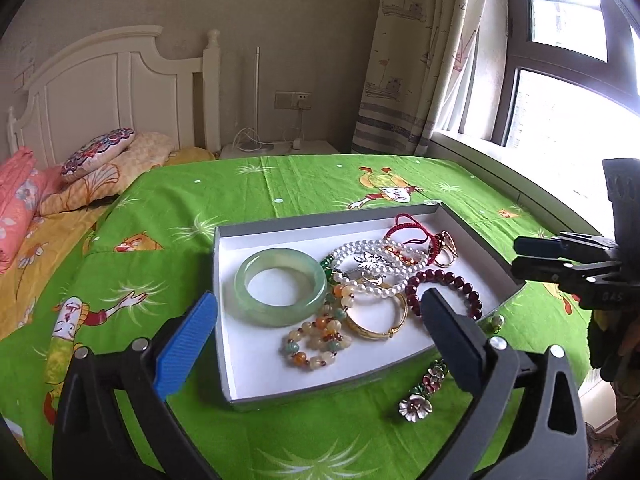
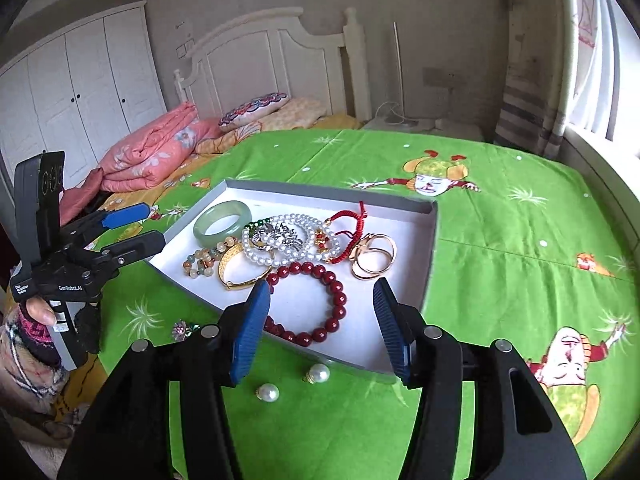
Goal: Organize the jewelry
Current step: 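Move both tools out of the tray toward the flower brooch and gold ring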
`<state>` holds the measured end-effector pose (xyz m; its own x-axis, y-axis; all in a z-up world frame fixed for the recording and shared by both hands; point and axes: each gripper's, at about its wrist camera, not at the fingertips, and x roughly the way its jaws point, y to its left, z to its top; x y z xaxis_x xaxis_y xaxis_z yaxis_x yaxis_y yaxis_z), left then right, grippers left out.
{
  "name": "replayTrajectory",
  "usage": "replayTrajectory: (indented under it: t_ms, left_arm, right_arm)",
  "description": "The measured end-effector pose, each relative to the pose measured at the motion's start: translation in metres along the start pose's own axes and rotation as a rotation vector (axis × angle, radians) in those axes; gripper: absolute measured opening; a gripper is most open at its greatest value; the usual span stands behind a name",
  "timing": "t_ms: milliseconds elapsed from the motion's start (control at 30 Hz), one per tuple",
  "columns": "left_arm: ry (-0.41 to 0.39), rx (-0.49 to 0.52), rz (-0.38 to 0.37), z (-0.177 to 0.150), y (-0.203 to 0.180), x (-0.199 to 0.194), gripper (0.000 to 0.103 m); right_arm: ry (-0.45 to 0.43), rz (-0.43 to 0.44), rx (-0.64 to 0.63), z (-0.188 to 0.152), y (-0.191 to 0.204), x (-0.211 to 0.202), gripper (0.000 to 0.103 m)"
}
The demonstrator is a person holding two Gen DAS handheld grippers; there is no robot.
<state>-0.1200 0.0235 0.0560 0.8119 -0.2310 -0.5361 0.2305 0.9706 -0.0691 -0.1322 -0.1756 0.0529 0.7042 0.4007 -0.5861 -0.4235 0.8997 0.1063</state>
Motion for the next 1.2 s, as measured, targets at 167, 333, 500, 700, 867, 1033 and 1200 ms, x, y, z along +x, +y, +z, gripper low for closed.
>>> replayTrajectory:
  t_ms: [167,333,500,700,867,1033,1200]
  left_arm:
    - [-0.029,0.044,0.09,-0.021,-0.01,-0.016,0.101]
    - [-0.009,0.096,0.154,-0.03,-0.012,-0.009,0.101]
    - [0.052,0.053,0.087,-0.029,-0.002,0.004,0.101]
    - [0.067,0.056,0.02,-0.032,-0.003,0.006,0.101]
    - [0.073,0.048,-0.015,-0.032,-0.002,0.007,0.101]
    - [0.077,-0.085,-0.077,-0.03,0.021,0.008,0.101]
    - [0.085,-0.107,-0.087,-0.03,0.024,0.008,0.101]
  right_arm:
    - [-0.017,-0.034,0.017,-0.019,-0.011,-0.014,0.052]
    - [0.031,-0.039,0.037,-0.04,-0.016,-0.008,0.052]
    - [0.082,-0.011,-0.015,-0.056,0.004,0.0,0.052]
    - [0.097,0.058,-0.099,-0.059,0.043,0.01,0.051]
    - [0.125,0.066,-0.188,-0.052,0.073,0.026,0.043]
    - [0.163,0.048,-0.225,-0.042,0.086,0.046,0.04]
    - [0.21,0.014,-0.228,-0.038,0.088,0.063,0.04]
